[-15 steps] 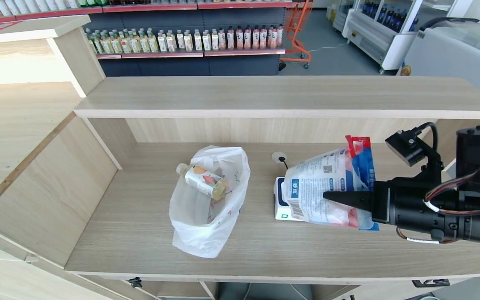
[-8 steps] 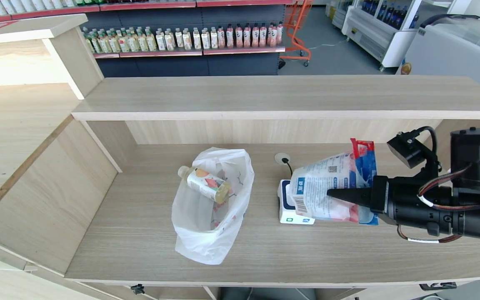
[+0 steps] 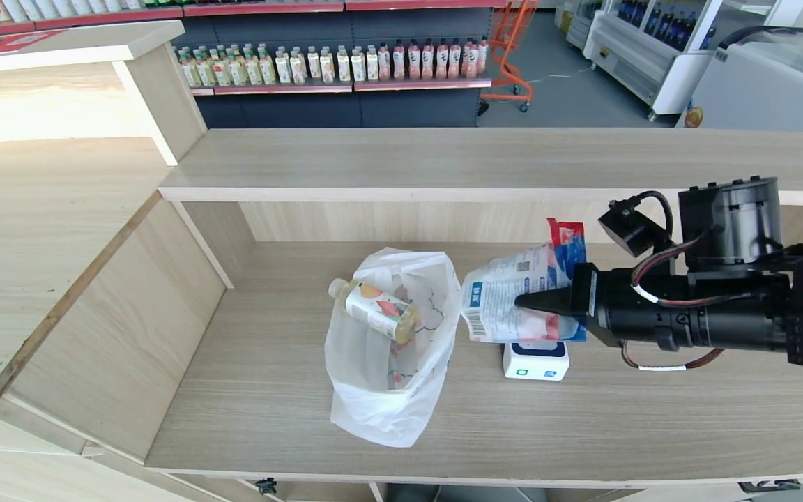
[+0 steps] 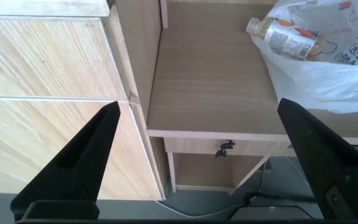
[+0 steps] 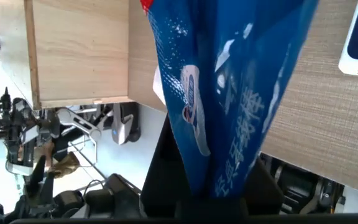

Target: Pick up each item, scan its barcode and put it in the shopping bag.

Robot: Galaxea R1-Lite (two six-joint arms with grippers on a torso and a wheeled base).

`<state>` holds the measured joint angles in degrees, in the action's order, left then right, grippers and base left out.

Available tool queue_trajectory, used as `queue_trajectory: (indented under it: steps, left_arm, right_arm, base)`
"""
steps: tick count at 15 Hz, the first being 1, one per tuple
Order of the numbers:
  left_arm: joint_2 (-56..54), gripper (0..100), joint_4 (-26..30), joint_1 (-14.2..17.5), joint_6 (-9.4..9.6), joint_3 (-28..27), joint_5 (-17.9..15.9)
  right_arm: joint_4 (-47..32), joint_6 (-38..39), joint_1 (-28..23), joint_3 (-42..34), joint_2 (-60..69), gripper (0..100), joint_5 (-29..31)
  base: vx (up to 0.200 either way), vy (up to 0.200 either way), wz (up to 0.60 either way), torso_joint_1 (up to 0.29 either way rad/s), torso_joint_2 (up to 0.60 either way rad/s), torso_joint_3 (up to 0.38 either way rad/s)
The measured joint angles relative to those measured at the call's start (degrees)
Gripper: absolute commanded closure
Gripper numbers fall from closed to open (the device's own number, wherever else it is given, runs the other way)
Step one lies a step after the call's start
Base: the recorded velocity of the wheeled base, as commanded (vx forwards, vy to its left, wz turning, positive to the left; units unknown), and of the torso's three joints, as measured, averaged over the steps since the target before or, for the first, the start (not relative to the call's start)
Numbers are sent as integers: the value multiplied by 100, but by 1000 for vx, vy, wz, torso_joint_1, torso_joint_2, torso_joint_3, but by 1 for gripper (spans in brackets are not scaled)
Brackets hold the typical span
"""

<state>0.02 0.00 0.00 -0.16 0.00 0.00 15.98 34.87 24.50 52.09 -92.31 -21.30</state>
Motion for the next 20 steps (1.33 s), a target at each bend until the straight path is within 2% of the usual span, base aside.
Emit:
queue_trajectory:
  steps: [4, 7, 11, 13, 17, 19, 20]
  left_arm:
    - [0, 0, 0, -7, 0, 0, 0]
    - [0, 0, 0, 0, 0, 0, 0]
    - [0, 0, 0, 0, 0, 0, 0]
    - [0, 0, 0, 0, 0, 0, 0]
    - [0, 0, 0, 0, 0, 0, 0]
    - [0, 0, 0, 0, 0, 0, 0]
    - [0, 0, 0, -2, 0, 0, 0]
  right_arm:
    - [-529, -334, 247, 1200, -1158, 100, 11]
    - [-627, -974, 507, 1607, -1998, 100, -23]
    - [-635, -1073, 772, 2558, -2781, 100, -100]
    - [-641, -1075, 870, 2988, -3021, 100, -339]
    - [-651, -1156, 923, 3045, -3245, 100, -284]
    - [-662, -1569, 918, 2837, -3316, 100, -106]
    - [-674, -1785, 914, 2695, -3333, 0, -40]
  base:
    - [0, 0, 0, 0, 0, 0]
    - [0, 0, 0, 0, 0, 0]
    - [0, 0, 0, 0, 0, 0]
    - [0, 0, 0, 0, 0, 0]
    - [0, 0, 0, 0, 0, 0]
    - [0, 0, 0, 0, 0, 0]
    - [0, 0, 0, 0, 0, 0]
